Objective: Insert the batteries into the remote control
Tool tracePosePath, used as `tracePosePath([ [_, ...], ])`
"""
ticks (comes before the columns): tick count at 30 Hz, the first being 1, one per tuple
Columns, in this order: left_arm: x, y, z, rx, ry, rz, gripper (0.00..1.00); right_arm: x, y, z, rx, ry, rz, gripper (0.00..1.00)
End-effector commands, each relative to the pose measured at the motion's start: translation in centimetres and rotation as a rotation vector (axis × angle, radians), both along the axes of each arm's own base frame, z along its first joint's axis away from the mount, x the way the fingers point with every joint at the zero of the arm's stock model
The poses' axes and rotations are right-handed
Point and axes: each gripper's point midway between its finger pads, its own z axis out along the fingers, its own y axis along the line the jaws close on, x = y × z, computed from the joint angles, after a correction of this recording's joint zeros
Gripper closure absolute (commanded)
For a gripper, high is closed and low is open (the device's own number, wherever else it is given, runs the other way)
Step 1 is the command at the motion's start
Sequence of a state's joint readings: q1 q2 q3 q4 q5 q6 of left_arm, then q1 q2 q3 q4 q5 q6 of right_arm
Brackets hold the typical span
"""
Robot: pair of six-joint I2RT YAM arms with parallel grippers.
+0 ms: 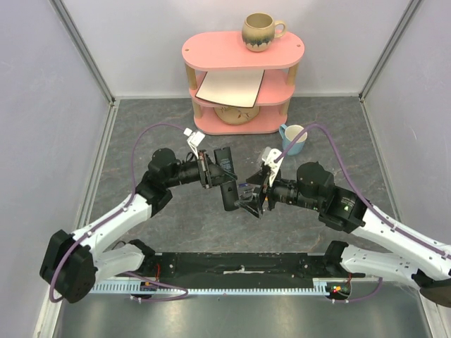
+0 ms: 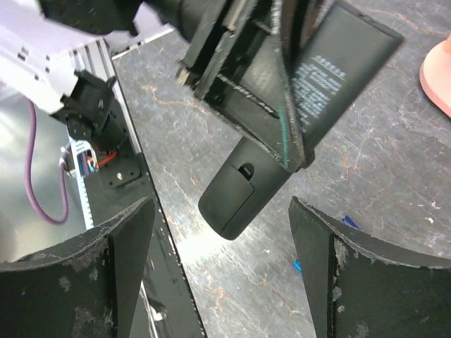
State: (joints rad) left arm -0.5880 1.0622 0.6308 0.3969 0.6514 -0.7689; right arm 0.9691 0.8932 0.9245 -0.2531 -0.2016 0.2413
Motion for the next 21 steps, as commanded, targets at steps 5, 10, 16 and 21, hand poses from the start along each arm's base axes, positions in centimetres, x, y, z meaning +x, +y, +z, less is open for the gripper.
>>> tracePosePath([
  [5, -3.3, -1.2, 3.1, -0.067, 0.116, -0.324, 0.98, -1.2, -0.2, 1.3, -0.083, -0.195, 0.098, 0.15],
  [10, -3.4, -1.7, 2.6, -0.048, 0.235, -0.388, 0.98, -0.3, 0.8, 1.1, -0.173, -0.14, 0.09, 0.14],
  [16, -3.5, -2.0, 1.5, -0.032, 0.357, -0.425, 0.98, -1.7, 3.1, 1.1, -0.128, -0.031, 0.178, 0.15],
  [21, -3.5, -2.1, -0.1, -0.009, 0.462, -0.438, 0.98, -2.5, 3.7, 0.2, -0.149, 0.033, 0.224, 0.15],
])
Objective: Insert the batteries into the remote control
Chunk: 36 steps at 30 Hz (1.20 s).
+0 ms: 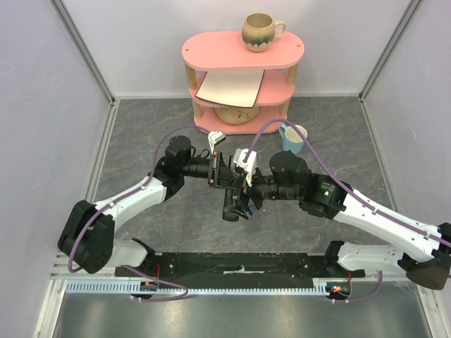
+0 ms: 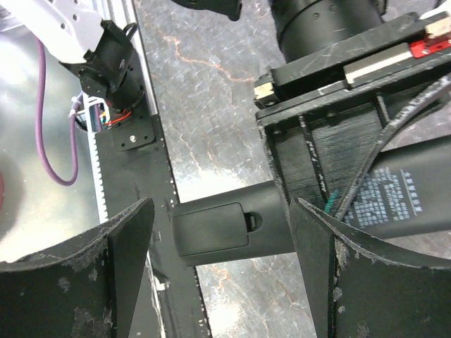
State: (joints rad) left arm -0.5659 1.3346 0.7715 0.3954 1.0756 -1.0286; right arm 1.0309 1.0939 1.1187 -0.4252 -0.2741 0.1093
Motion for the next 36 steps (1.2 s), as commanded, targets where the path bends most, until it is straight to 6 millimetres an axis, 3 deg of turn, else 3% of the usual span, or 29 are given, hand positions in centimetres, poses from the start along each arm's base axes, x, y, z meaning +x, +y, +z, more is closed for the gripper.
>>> tracePosePath([
  [1, -0.6, 0.1, 0.9, -0.002, 0.084, -0.054, 0.98, -1.2, 0.6, 0.9, 0.009, 0.054, 0.048, 0.15],
  [8, -0.8, 0.2, 0.4, 0.021, 0.116, -0.062, 0.98, -0.9, 0.7, -2.0, -0.051, 0.123, 0.011, 0.2],
  [16, -0.7, 0.1, -0.8, 0.051, 0.159, -0.069, 0.98, -0.6, 1.0, -3.7, -0.112, 0.166, -0.008, 0.23],
  [31, 0.7, 0.3, -2.9, 0.102, 0.233, -0.026, 0.98, -2.3, -0.3, -0.9, -0.077, 0.16, 0.043, 0.2],
  [36, 0.6, 0.2, -2.9, 0.085, 0.248, -0.03, 0.98, -2.6, -0.3, -1.6, -0.09, 0.18, 0.053, 0.19],
])
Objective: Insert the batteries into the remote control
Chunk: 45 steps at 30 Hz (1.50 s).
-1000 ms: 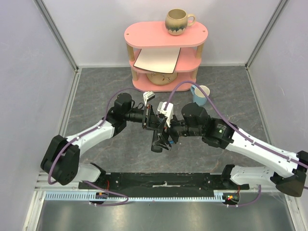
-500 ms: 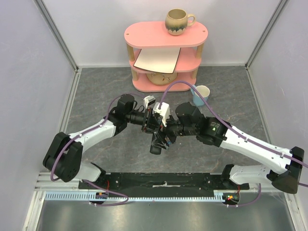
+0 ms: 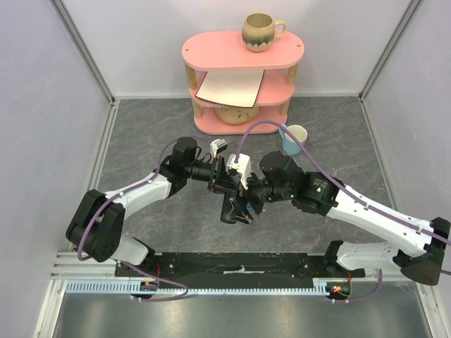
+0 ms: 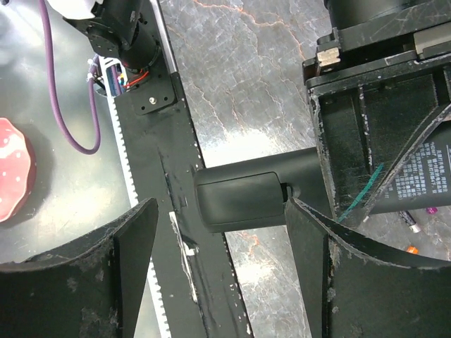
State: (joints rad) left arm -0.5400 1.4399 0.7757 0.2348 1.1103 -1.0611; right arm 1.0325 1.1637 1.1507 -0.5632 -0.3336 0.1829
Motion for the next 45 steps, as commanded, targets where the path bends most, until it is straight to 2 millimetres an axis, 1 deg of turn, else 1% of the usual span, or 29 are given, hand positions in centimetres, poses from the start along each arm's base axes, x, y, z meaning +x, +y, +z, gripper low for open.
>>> tracePosePath([
  [1, 0.0, -0.2, 1.7, -0.051, -0.011, -0.022, 0.98, -0.8, 0.0, 1.4, 0.03, 0.007, 0.03, 0.19],
  [6, -0.2, -0.1, 1.6, -0.05, -0.009, -0.023, 0.98, -0.7, 0.5, 0.8, 0.018, 0.015, 0.038, 0.19],
  [7, -0.2, -0.1, 1.6, -0.049, -0.007, -0.023, 0.98, -0.7, 0.7, 0.4, 0.008, 0.021, 0.04, 0.19],
  [11, -0.4, 0.1, 1.7, -0.048, -0.006, -0.023, 0.98, -0.3, 0.7, -0.4, -0.017, 0.014, 0.036, 0.19],
  [16, -0.4, 0.1, 1.7, -0.049, -0.007, -0.023, 0.98, 0.3, 1.0, -1.0, -0.036, 0.003, 0.017, 0.19],
  [23, -0.4, 0.0, 1.7, -0.047, -0.006, -0.025, 0.98, 1.4, 1.1, -1.2, -0.05, -0.027, -0.023, 0.19],
  [29, -0.4, 0.0, 1.6, -0.045, -0.009, -0.025, 0.98, 2.1, 1.1, -0.8, -0.045, -0.053, -0.052, 0.19],
  [32, -0.5, 0.0, 1.4, -0.044, -0.01, -0.027, 0.98, 2.1, 1.2, -0.9, -0.046, -0.049, -0.055, 0.19],
  [38, -0.7, 0.1, 1.5, -0.046, -0.016, -0.029, 0.98, 1.9, 1.1, -2.0, -0.063, -0.028, -0.05, 0.19],
  [41, -0.7, 0.1, 1.9, -0.052, -0.023, -0.028, 0.98, 1.6, 1.0, -3.0, -0.082, -0.008, -0.043, 0.2],
  [45, -0.5, 0.0, 2.7, -0.069, -0.038, -0.028, 0.98, 0.6, 0.9, -4.3, -0.1, 0.041, -0.008, 0.22],
])
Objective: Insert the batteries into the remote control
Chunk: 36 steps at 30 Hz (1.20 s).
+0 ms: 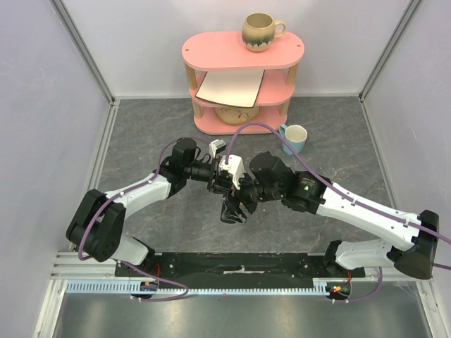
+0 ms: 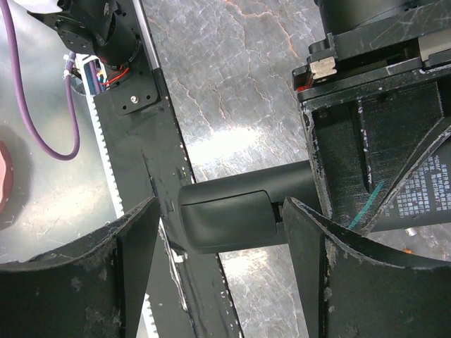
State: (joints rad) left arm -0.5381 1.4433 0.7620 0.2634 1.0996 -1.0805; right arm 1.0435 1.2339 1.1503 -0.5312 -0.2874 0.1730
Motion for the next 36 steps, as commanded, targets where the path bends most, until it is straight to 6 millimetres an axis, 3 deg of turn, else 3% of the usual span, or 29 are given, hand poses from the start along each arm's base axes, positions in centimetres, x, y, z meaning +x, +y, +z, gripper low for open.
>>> tracePosePath([
  [1, -0.6, 0.0, 3.1, -0.07, -0.047, -0.041, 0.98, -0.8, -0.3, -2.5, -0.055, 0.063, 0.017, 0.22],
  [20, 1.3, 0.4, 4.8, -0.105, -0.063, 0.039, 0.98, -4.6, -0.9, -5.4, -0.098, 0.242, 0.103, 0.27],
  [36, 2.4, 1.0, 4.1, -0.1, -0.047, 0.098, 0.98, -5.4, -0.1, -2.8, -0.017, 0.282, 0.112, 0.33],
])
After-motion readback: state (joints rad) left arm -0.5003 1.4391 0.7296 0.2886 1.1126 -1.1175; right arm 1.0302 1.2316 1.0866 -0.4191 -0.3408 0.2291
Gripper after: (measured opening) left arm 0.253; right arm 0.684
